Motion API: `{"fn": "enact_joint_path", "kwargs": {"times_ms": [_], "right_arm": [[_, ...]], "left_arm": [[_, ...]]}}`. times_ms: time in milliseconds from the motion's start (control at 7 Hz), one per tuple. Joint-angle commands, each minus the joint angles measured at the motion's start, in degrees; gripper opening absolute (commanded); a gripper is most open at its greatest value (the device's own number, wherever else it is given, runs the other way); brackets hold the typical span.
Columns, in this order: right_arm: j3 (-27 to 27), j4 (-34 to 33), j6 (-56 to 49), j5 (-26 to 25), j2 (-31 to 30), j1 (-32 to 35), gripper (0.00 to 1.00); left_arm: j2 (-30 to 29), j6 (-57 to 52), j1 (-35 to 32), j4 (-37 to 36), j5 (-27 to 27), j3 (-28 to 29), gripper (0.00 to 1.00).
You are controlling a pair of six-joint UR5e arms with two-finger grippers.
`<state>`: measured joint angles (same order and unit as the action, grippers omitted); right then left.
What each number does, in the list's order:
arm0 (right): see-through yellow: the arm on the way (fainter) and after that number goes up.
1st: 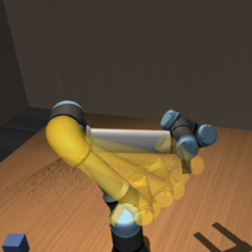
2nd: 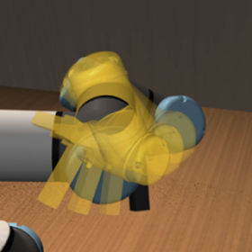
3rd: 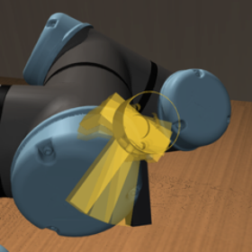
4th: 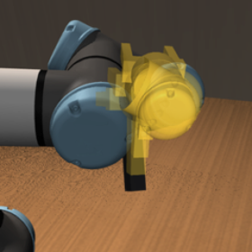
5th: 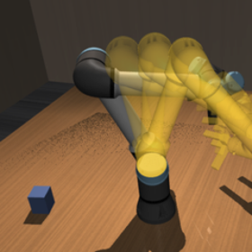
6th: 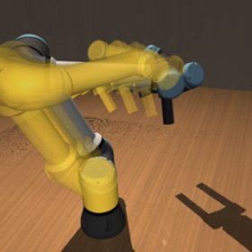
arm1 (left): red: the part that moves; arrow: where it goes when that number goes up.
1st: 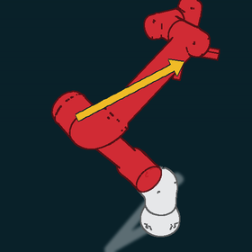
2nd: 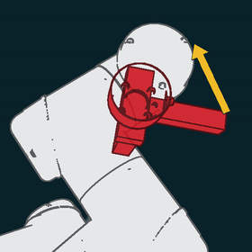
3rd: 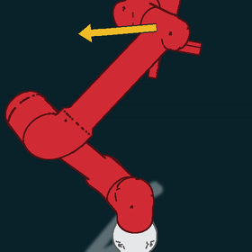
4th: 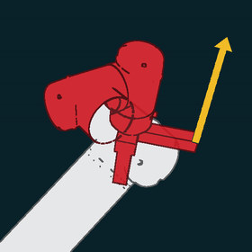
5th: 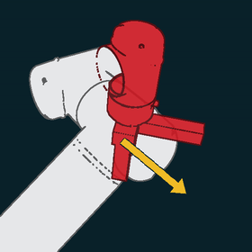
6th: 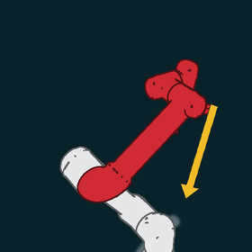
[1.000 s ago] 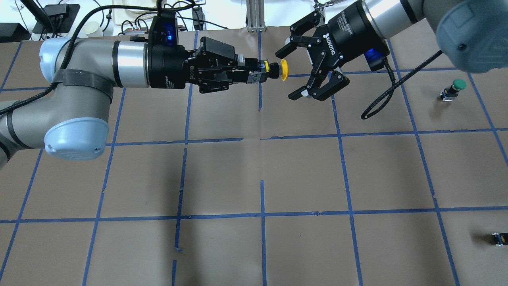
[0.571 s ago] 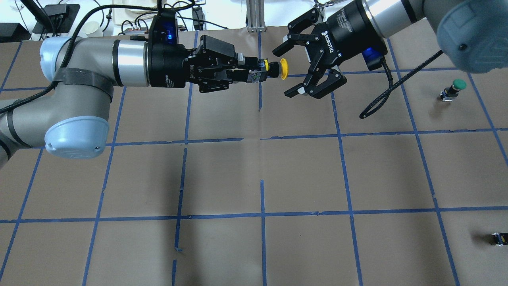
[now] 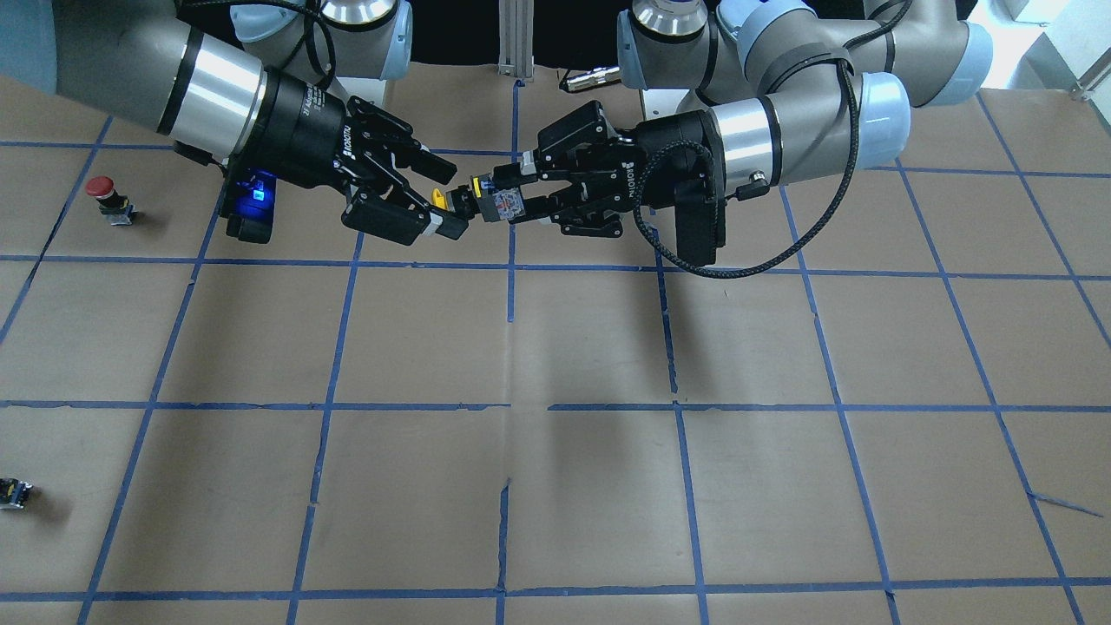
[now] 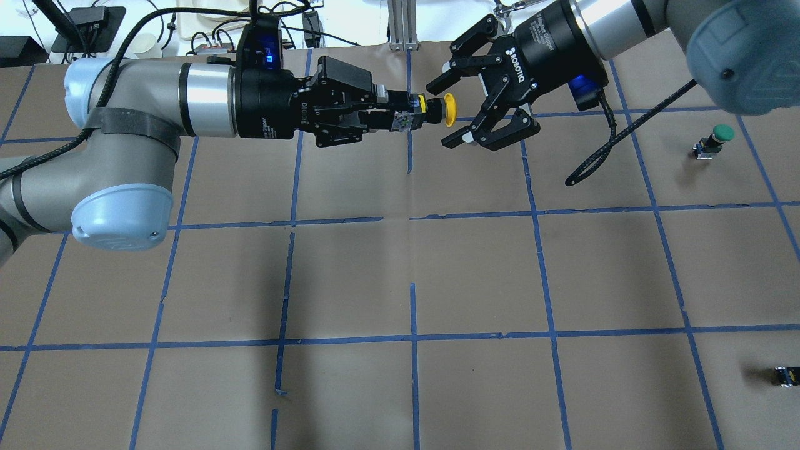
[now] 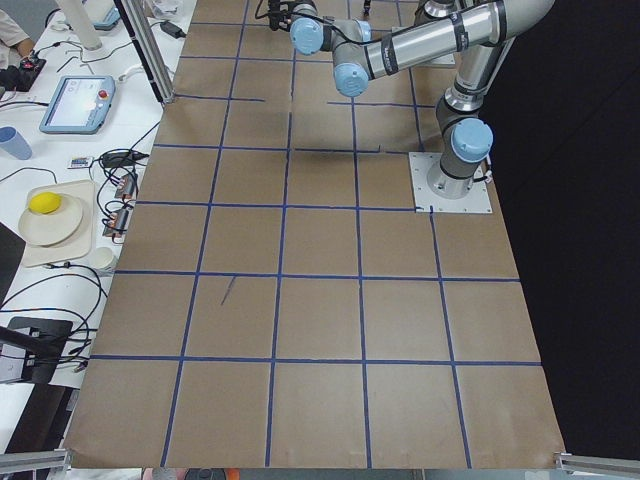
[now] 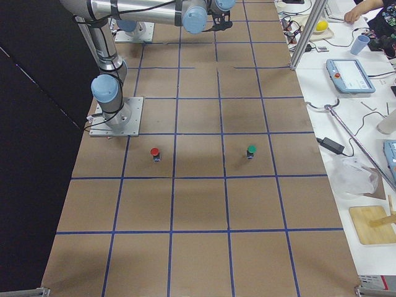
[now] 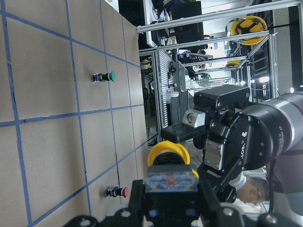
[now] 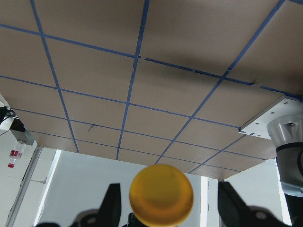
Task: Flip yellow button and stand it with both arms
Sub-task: 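Close the right gripper on the yellow button held by the left gripper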
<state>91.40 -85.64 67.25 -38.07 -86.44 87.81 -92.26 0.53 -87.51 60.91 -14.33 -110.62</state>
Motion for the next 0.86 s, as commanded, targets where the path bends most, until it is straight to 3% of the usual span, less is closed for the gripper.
{"fn": "enact_joint_path", "kwargs": {"times_ms": [0,429,571,714], "right_arm": [[0.0,0.1,0.0,0.1,0.0,-0.3,0.13],[0.0,0.4,0.0,0.2,0.0,-0.4,0.06],[0.0,0.4,0.0,0.2,0.0,-0.4,0.06],[0.0,0.4,0.0,0.2,0.0,-0.4,0.06]], "left_arm": [[0.9,0.1,-0.3,0.0,-0.1,-0.5,0.01],[0.5,0.0,-0.3,0.0,-0.2,-0.8,0.03],[0.6,0.0,-0.3,0.0,-0.2,-0.8,0.17],[0.6,0.2,-0.3,0.0,-0.3,-0.7,0.78]]}}
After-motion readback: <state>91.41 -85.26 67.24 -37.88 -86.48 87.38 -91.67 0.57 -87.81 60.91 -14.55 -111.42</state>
